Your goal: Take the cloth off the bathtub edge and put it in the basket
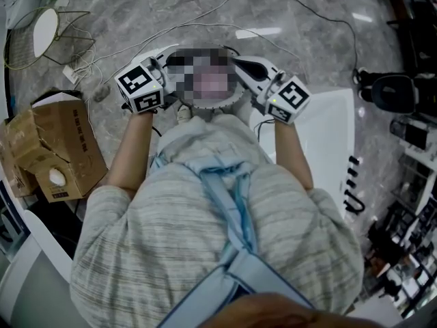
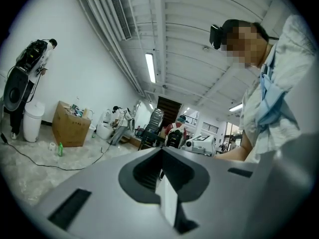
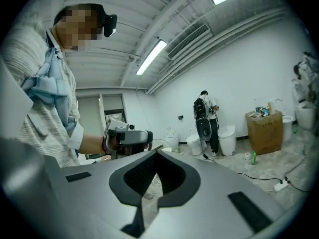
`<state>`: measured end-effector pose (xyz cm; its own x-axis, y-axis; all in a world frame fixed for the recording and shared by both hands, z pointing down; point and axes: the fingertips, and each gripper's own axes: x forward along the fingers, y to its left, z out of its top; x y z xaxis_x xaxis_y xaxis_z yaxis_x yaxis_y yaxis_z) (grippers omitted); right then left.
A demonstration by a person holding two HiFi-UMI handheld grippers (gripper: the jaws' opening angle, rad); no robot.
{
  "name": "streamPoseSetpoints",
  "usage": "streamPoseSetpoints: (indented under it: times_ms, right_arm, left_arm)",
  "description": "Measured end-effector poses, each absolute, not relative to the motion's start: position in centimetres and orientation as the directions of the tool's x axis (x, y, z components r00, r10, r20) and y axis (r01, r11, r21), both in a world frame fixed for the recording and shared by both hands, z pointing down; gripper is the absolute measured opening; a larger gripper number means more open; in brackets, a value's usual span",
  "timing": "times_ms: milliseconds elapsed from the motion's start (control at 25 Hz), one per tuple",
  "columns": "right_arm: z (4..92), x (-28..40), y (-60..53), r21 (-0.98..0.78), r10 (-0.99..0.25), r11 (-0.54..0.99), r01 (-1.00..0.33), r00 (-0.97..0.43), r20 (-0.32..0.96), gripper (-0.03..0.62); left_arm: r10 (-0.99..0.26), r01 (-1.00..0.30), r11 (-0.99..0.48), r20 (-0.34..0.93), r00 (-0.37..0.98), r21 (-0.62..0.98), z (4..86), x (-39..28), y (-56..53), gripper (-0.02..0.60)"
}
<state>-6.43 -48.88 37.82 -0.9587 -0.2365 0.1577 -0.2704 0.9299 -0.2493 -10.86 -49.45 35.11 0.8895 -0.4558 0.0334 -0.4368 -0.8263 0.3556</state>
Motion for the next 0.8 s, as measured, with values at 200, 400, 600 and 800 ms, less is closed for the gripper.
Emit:
streamPoseSetpoints:
  times_ms: [200, 400, 600, 800]
  right_arm:
    - [38.1, -6.6, -48.5, -0.212, -0.229, 0.940, -0.267, -0.955, 0.189, 0.005]
    - [38.0, -6.5, -48.4, -0.224, -0.246, 0.932, -0.284, -0.951, 0.185, 0.005]
    - [37.9, -5.9, -48.9, -0.253, -0.269, 0.919, -0.304, -0.949, 0.164, 0.004]
    - [38.1, -5.4, -48.9, -0.251, -0.274, 0.918, -0.308, -0.948, 0.163, 0.005]
  left_arm:
    - [-0.458, -0.435, -0.825, 0.023, 0.889, 0.360, 35.1, -11.1, -49.0, 0.005]
    - [-0.470, -0.442, -0.821, 0.013, 0.883, 0.361, 34.8, -11.0, -48.8, 0.004]
    - [-0.475, -0.447, -0.819, 0.012, 0.880, 0.360, 34.8, -10.7, -49.0, 0.004]
    - [-0.479, -0.452, -0.818, 0.013, 0.878, 0.356, 34.9, -10.6, -48.9, 0.004]
